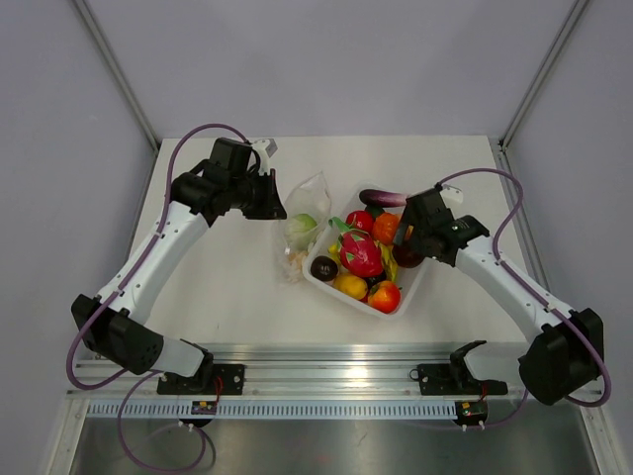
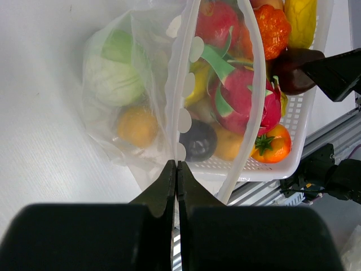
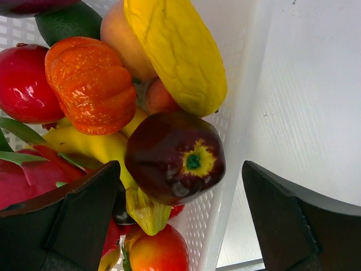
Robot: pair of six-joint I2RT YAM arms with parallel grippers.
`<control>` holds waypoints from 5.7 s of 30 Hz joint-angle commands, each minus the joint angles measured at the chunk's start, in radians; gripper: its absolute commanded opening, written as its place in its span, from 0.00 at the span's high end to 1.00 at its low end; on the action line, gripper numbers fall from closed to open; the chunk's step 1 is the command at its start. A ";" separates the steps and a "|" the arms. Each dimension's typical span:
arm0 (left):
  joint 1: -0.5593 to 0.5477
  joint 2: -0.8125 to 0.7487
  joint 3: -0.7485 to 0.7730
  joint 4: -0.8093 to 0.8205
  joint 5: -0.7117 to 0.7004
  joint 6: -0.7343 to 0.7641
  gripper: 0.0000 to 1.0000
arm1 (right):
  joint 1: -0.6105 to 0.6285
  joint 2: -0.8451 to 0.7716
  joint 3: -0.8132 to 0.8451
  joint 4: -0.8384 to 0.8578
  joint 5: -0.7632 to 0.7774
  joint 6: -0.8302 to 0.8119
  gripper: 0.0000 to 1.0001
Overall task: Place the food in the zip-top bag and seal the zipper
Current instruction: Pick up the fake fruit from the bin, then place the fake fruit in the zipper food storage bag, then adjust the zipper food storage bag at the center of the board, then pick up the fake vegetable from the bin.
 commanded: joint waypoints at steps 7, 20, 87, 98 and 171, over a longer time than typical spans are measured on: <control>-0.010 -0.017 0.042 0.045 0.020 -0.006 1.00 | -0.013 0.055 -0.002 0.112 -0.075 -0.019 0.06; -0.010 -0.022 0.038 0.034 0.015 -0.001 1.00 | -0.015 0.089 -0.039 0.154 -0.106 -0.012 0.22; -0.010 -0.048 0.021 0.034 0.010 0.005 1.00 | 0.291 0.448 0.683 0.039 -0.239 -0.137 0.32; 0.045 -0.046 0.160 -0.051 -0.112 0.060 1.00 | 0.291 0.474 0.755 0.065 -0.262 -0.153 1.00; 0.061 0.007 0.104 0.025 0.021 0.017 1.00 | -0.015 0.111 0.430 0.045 -0.325 -0.127 0.71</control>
